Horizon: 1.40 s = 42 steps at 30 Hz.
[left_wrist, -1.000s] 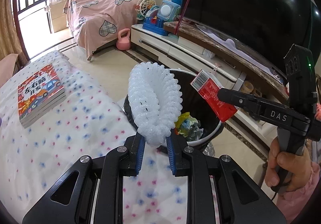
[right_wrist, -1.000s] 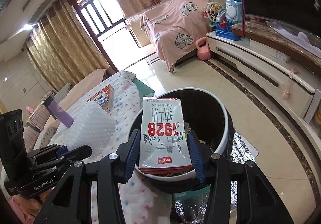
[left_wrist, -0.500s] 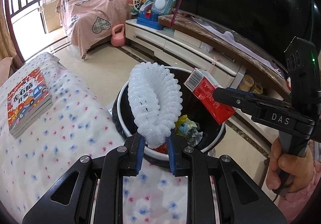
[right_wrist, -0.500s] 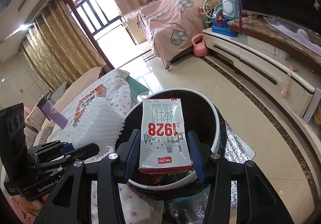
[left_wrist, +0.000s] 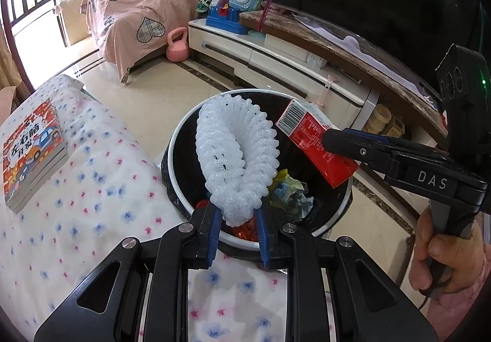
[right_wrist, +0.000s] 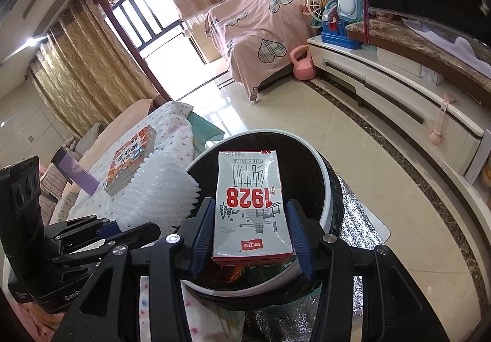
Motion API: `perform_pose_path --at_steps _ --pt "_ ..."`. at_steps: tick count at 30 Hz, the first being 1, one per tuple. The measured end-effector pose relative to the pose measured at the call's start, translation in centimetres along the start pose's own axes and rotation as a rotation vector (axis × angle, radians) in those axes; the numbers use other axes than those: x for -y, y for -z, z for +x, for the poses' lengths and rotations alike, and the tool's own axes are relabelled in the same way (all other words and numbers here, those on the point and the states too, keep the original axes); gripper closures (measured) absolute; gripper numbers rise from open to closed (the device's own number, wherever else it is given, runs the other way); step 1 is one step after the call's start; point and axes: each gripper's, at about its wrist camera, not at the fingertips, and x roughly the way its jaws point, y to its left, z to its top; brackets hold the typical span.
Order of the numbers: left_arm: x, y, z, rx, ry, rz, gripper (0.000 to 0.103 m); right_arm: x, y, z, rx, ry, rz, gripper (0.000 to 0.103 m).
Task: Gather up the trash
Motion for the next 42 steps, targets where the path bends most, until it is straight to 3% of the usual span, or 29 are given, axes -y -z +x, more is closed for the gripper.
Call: perform_pose_path --at_steps 6,7,8,10,14,20,25,27,36,42 --pt "-0.2 -0.1 0.4 -0.007 -0.009 -0.007 0.077 0.4 0.0 0.8 -0.019 0.003 0.007 0.055" --pt "-0.3 -0.2 0.4 -0.008 -0.009 -0.013 0.067 0.5 0.0 0.9 -0.02 0.002 0.009 0.055" --pt "-0.4 -0.2 0.4 -0.009 -0.018 -0.02 0.051 0.5 -0.1 1.0 -0.022 0.001 0.011 0.055" --pt "-0.7 -0.2 0.1 0.004 -0.026 -0.032 0.041 0.8 -0.2 1.1 -0.028 -0.009 0.023 0.053" --pt "-1.5 0.2 -0.6 0.018 -0.02 -0.058 0.04 0.7 -0.2 0.9 -0.025 -0.016 0.034 0.051" --pt "-3.0 2.1 -3.2 0.065 -0.012 -0.125 0.039 -0.4 0.2 -1.0 0.018 -0.035 0.039 0.04" --pt "-4.3 4.4 -6.3 0.129 -0.009 -0.198 0.035 -2.3 1.3 -3.6 0.083 -0.049 0.044 0.015" --pt "-4.6 5.3 -7.7 0.161 -0.013 -0.213 0.033 -3.1 1.8 -4.3 0.103 -0.055 0.041 0.009" --pt "-5.4 10.2 -14.2 0.307 -0.065 -0.262 0.023 -7.6 5.7 -7.7 0.199 -0.053 0.002 0.003" --pt "-5.5 13.4 -17.1 0.386 -0.123 -0.28 0.015 -10.3 8.5 -9.8 0.292 0.004 -0.056 0.0"
